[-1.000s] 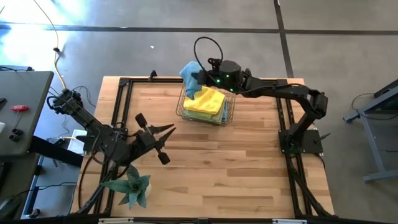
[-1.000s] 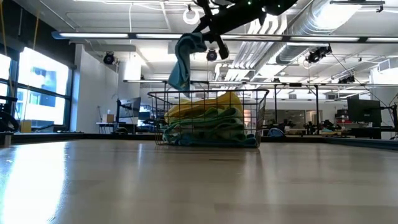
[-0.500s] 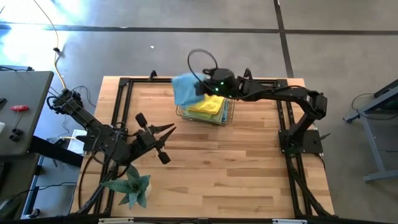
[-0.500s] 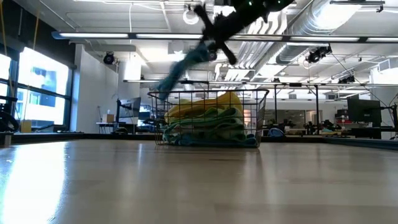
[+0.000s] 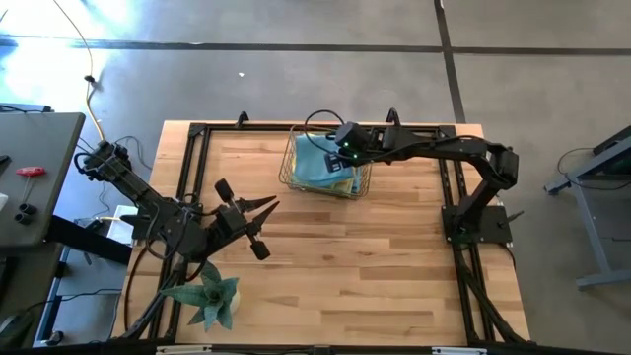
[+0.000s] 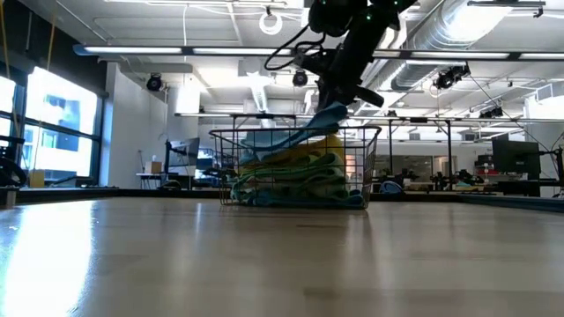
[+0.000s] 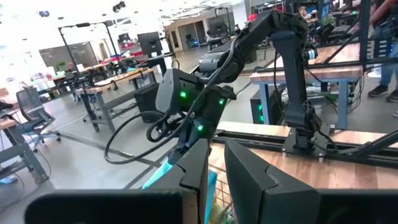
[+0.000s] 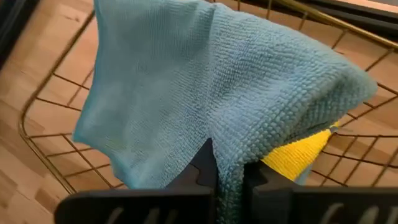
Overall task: Fold microfiber towels
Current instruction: Stack the blue towel on top of the stacked towels into the wire basket, then return to Home Position
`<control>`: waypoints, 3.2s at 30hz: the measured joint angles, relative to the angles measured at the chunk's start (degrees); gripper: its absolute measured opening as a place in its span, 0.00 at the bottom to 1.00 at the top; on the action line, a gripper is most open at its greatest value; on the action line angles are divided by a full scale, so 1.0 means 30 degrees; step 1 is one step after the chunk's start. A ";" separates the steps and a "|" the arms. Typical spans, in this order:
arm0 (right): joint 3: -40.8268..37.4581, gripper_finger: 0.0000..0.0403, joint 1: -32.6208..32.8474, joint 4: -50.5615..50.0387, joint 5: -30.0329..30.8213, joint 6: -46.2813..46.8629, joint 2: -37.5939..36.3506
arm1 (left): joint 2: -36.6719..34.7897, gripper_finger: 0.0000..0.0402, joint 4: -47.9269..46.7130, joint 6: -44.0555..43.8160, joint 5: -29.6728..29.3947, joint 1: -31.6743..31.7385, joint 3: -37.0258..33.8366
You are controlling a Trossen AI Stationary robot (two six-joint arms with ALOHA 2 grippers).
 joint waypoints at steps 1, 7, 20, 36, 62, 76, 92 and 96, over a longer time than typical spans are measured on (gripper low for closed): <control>0.0000 0.00 0.0051 -0.0154 -0.0003 0.0000 0.0000 | 0.0000 0.11 -0.0012 -0.0145 0.0003 0.0000 0.0000; 0.0000 0.04 0.0418 -0.0381 0.0127 -0.0002 0.0000 | 0.0000 0.11 -0.0006 -0.0709 0.0007 0.0000 0.0000; 0.1058 0.40 -0.0209 -0.2798 -0.0510 -0.2188 -0.0559 | 0.0007 0.11 0.0031 -0.0749 0.0007 0.0000 0.0003; 0.4736 0.43 0.2440 -0.9038 0.3910 -0.7672 -0.3159 | -0.2633 0.12 0.0169 -0.1858 -0.2208 -0.0287 -0.0007; -1.2041 0.43 0.8631 0.2258 0.5412 -0.6887 -1.9606 | -1.0025 0.12 -1.1300 -0.8197 0.0589 -0.1426 0.0000; -2.2117 0.43 0.8699 0.9771 0.5824 -0.6255 -2.9798 | -1.0032 0.12 -1.1539 -0.8399 0.0451 -0.0998 0.0000; -2.6068 0.43 0.8699 1.4912 0.3941 -0.7643 -3.2042 | -1.0025 0.12 -1.1538 -0.8710 0.0451 -0.0998 -0.0001; -2.6075 0.43 0.8699 1.5357 0.3915 -0.7828 -3.2051 | -1.0032 0.11 -1.1532 -0.8810 0.0457 -0.0998 -0.0007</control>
